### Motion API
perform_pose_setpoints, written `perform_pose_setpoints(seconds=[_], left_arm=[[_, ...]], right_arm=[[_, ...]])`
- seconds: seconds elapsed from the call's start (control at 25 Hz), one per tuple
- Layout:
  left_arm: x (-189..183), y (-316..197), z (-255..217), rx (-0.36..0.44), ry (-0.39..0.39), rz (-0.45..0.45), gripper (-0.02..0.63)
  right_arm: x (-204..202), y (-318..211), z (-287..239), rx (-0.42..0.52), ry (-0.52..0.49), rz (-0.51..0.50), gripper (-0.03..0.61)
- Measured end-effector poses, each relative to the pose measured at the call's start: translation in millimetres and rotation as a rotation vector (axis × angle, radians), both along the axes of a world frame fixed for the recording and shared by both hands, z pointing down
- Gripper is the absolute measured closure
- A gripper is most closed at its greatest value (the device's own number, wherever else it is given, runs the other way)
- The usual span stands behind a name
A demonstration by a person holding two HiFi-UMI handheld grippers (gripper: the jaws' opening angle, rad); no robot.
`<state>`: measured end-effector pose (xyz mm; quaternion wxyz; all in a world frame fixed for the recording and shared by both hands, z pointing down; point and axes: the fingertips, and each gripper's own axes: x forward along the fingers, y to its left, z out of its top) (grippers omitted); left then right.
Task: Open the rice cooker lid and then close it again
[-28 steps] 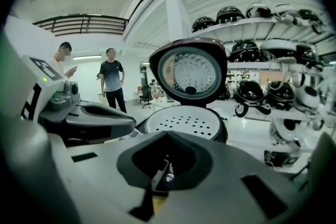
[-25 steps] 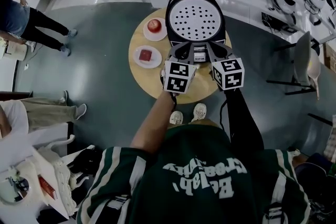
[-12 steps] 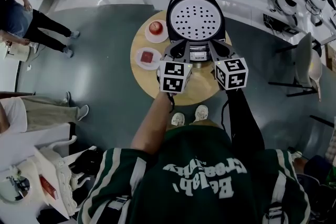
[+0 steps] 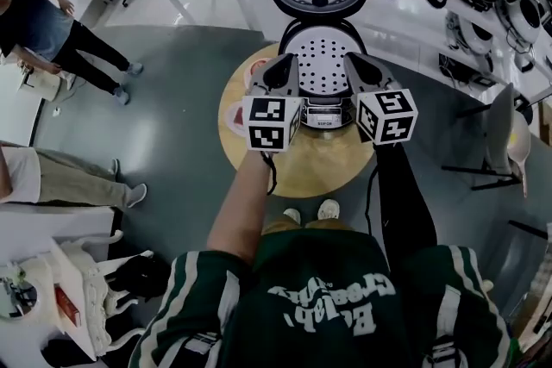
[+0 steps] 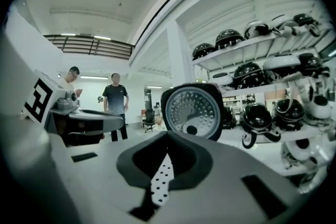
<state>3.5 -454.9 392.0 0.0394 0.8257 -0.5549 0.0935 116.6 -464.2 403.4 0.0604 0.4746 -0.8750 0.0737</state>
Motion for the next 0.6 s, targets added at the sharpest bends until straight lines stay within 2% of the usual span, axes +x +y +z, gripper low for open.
perform_pose_setpoints(seconds=[0.24,0.52,0.6], left_arm=[[-9,-42,-63,0.089,-0.01,-0.019,0.618],[-28,-109,-107,0.119,0.001,-0.023,0.618],[-31,-130,-113,0.115,0.001,-0.017,0.618]], right_arm=[[-8,-46,-58,0.095,-0.028,-0.017,0.572],[-14,-111,-109,0.134,-0.043,0.007,0.571],[-13,-130,-121,0.142,-0.028,0.014,0.552]])
